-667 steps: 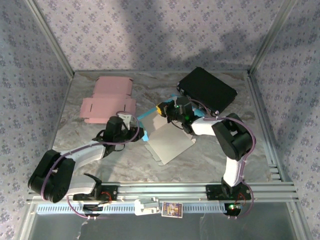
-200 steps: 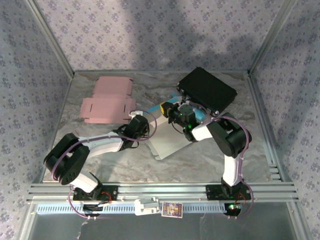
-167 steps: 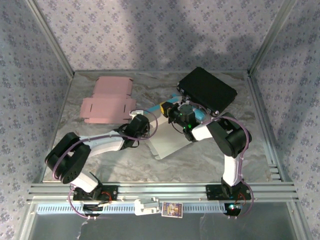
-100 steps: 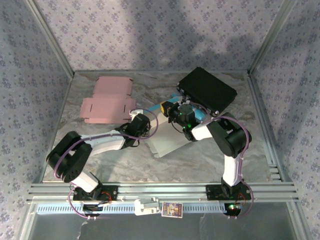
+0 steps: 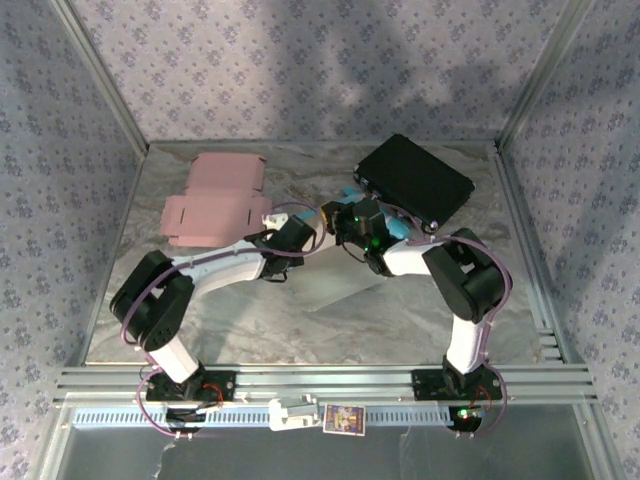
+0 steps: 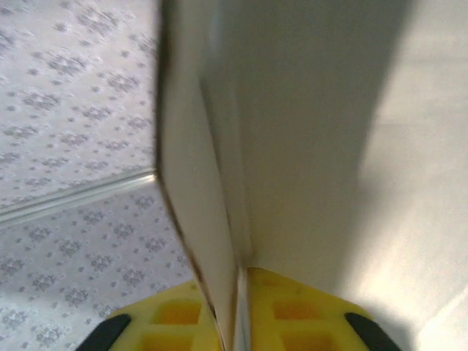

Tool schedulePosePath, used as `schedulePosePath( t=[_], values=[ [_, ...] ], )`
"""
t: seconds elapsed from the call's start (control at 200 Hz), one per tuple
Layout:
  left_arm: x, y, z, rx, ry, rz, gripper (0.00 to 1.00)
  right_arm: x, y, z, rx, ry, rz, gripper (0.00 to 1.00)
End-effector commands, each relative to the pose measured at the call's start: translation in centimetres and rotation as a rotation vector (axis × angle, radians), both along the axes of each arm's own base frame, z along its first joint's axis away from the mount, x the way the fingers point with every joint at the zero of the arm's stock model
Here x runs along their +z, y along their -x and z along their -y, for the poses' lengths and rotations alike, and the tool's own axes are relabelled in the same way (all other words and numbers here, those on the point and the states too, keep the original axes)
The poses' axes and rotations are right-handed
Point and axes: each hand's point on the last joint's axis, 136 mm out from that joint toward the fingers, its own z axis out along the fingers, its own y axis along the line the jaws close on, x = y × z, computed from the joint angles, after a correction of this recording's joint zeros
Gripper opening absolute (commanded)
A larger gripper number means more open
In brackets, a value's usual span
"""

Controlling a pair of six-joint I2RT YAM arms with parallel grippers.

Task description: Fold the paper box

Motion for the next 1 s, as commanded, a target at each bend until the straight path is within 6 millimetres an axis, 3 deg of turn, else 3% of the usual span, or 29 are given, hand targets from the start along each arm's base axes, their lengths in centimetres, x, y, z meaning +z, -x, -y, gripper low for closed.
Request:
schedulePosePath(
  t=[0.0,0.225,0.445,0.64,0.66,0.685,0.749,0.854,0.994],
  values=[
    [0.7,0.0,-0.8,0.043,-0.051,-0.021,0.0,-1.4,3.1,-2.1,0.127,0.041,-0.134,0.27],
    [0.5,0.2,-1.1,0.023,-0.103,-0.069,0.0,1.3,2.8,0.1,0.116,0.137,-0.094,0.54],
    [0.4,1.5,-1.8,0.004,-0.111,-0.102,0.0,3.9,3.5,3.2,0.133,0.259,-0.107,0.66],
    [0.7,3.2,-2.6,-0.006,-0.083,-0.144,0.0,7.1,4.5,6.6,0.196,0.488,-0.053,0.68],
    [0.7,3.4,-2.8,-0.005,-0.085,-0.153,0.0,6.8,4.8,7.0,0.206,0.519,-0.063,0.68],
    [0.7,3.8,-3.1,-0.003,-0.089,-0.162,0.0,8.1,4.6,7.1,0.211,0.537,-0.042,0.68],
    [0.9,4.5,-3.6,0.004,-0.084,-0.179,0.0,8.1,5.0,7.9,0.235,0.604,-0.065,0.66],
    [0.9,6.4,-5.0,0.013,-0.086,-0.221,0.0,8.1,5.2,8.1,0.265,0.674,-0.069,0.62],
    [0.9,8.7,-6.5,0.021,-0.074,-0.263,0.0,7.6,5.7,7.0,0.333,0.769,-0.065,0.61]
  ],
)
